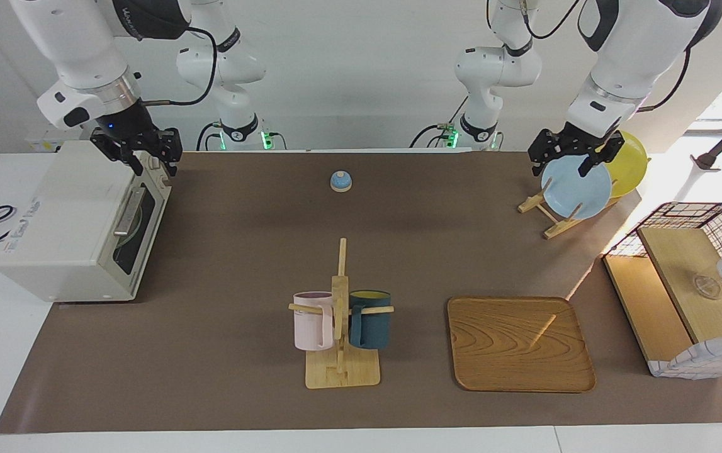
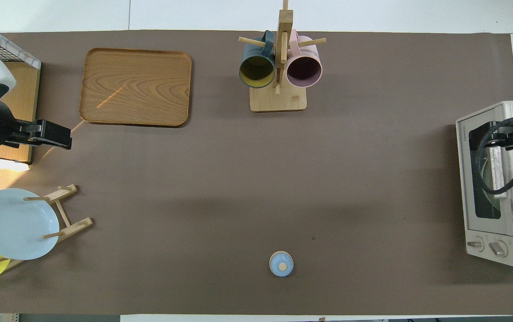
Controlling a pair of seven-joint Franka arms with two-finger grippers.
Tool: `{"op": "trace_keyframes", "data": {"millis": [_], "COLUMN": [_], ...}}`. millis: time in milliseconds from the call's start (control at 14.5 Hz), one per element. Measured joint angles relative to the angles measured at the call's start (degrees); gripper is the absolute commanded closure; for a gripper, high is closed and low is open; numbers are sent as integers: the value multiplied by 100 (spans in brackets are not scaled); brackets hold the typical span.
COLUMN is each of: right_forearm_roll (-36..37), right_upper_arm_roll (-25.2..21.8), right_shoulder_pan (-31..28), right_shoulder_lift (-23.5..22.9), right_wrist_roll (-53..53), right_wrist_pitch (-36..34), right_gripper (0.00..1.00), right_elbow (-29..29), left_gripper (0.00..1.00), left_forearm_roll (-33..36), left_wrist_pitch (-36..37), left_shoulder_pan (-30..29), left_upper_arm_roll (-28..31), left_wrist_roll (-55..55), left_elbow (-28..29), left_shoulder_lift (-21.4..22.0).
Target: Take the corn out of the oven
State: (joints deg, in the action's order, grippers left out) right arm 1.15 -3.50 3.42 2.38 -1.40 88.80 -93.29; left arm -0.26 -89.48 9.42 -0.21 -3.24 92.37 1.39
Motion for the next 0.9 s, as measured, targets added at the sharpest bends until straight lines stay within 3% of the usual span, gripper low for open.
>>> {"op": "trace_keyframes", "data": {"millis": [621,897], "right_forearm_roll": [0,6], "right_upper_arm_roll": [38,-6], "right_shoulder_pan": [0,-84], "right_shoulder_lift": [21,270], "right_wrist_roll": [-4,-348], "right_wrist_pitch": [43,810], "right_gripper": [100,100], "right_elbow": [-158,-1144], "left_gripper": [0,0], "left_forearm_roll": [0,0], "left_wrist_pitch": [0,-1], "left_shoulder_pan": [0,0], "left_upper_arm_roll": [0,0], "left_wrist_roll": [0,0], "left_elbow": [0,0], "left_shoulder_lift": [0,0]}}
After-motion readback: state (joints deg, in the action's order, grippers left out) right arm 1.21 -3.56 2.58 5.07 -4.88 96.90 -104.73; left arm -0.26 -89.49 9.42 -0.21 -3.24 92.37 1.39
